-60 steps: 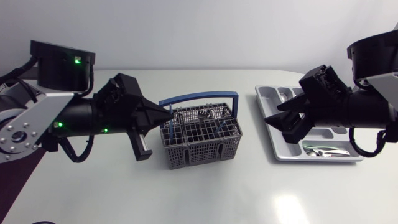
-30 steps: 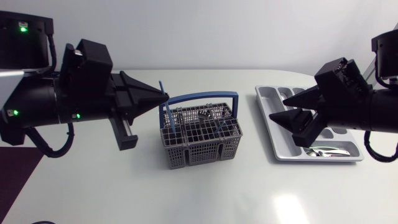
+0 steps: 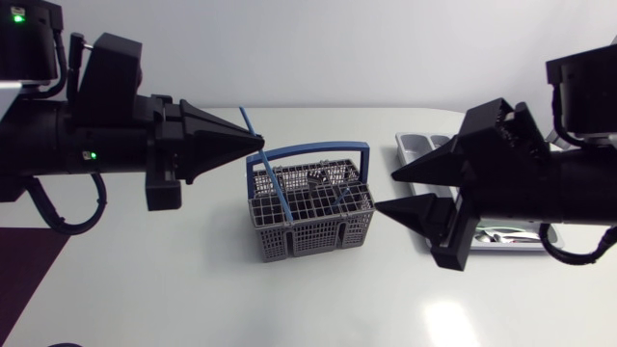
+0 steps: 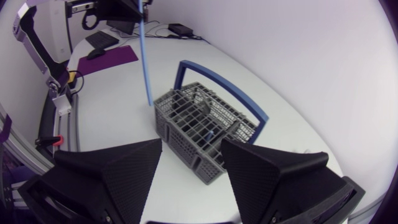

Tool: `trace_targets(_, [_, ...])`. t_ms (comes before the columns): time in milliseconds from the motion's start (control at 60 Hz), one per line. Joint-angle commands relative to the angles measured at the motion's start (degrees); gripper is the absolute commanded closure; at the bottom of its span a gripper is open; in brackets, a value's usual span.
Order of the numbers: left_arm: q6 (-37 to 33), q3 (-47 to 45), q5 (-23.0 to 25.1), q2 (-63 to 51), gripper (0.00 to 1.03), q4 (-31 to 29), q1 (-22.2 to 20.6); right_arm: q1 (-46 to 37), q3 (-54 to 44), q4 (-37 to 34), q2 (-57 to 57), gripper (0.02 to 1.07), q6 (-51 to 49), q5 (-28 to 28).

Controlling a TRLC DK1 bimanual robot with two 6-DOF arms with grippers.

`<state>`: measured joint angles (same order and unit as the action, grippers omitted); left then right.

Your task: Unload the cutlery basket into the drawer organizer.

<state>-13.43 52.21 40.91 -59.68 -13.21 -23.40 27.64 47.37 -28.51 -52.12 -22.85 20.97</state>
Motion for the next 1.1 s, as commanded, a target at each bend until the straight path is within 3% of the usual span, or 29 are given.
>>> trace_targets(0, [2.44,0.88,1.81,-2.19,1.0,0.56,0.81,1.28,1.67,-0.49,-3.52,0.37,2.99,2.93])
trace_targets(300, [5.26,1.67,9.46,-8.35,1.0,3.46,2.74,-0.22,6.77,-1.37,-14.59,0.38,5.27,14.45])
trace_targets(517, [7.54,4.22,10.51,-12.74,1.0,4.95,1.86,-1.71,11.78,-4.18,-20.39,0.38,7.91,19.19])
trace_targets(717, [11.06,4.57,11.04,-16.26,1.0,9.43,1.07,-1.8,14.5,-5.06,-24.79,0.4,9.32,20.42])
trace_targets(1083, [15.36,7.56,12.53,-18.1,1.0,9.17,0.99,-1.1,14.59,-1.19,-28.13,0.44,8.7,20.07])
